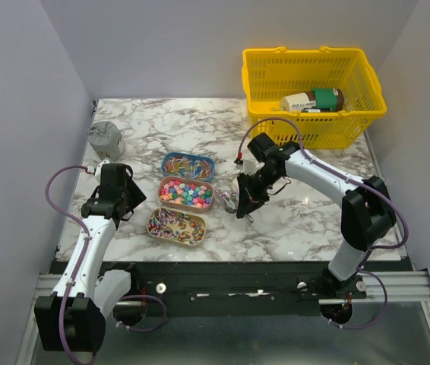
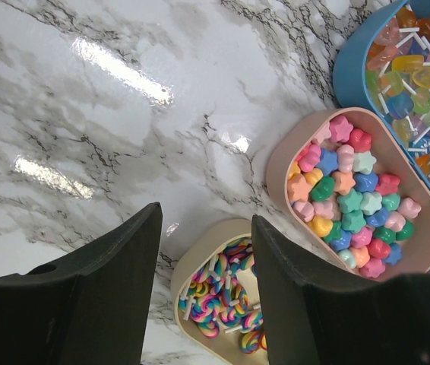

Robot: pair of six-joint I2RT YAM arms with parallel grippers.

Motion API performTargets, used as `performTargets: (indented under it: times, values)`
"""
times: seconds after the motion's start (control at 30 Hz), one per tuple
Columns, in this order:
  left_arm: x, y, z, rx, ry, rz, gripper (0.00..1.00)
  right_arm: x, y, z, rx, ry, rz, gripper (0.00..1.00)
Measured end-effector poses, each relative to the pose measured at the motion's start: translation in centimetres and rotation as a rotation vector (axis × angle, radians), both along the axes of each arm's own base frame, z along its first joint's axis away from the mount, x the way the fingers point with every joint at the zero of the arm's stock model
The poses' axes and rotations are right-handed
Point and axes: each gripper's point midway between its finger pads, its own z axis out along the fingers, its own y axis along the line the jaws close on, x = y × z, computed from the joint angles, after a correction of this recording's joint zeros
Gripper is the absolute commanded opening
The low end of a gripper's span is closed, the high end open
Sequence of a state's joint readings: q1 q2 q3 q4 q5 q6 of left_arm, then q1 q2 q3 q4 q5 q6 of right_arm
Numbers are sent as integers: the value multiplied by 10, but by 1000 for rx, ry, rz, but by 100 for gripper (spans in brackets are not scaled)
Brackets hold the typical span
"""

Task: Pack the candies
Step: Place the fake candies in the packing bottle.

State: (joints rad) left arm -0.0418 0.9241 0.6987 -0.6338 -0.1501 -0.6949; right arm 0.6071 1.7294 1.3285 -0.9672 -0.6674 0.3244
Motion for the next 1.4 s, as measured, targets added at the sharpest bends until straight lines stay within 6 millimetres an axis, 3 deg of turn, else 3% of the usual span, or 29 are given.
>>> performTargets:
  times: [0.2, 0.43, 0.7, 1.2, 1.4]
  values:
    - [0, 1, 0, 2, 0, 5, 61, 7, 9, 11, 106, 77, -74, 1]
    - [-1, 2, -1, 9, 3, 11, 61, -6, 10, 12, 161, 230, -128, 1]
    - [-1, 3, -1, 10, 7, 12, 60, -1, 15, 23, 224, 288, -167, 1]
    - [-1, 4, -6, 17, 26, 17, 61, 9, 10, 13, 297, 429, -306, 1]
    - [-5, 6, -9, 27, 50, 23, 60, 16, 15, 19, 345, 467, -338, 1]
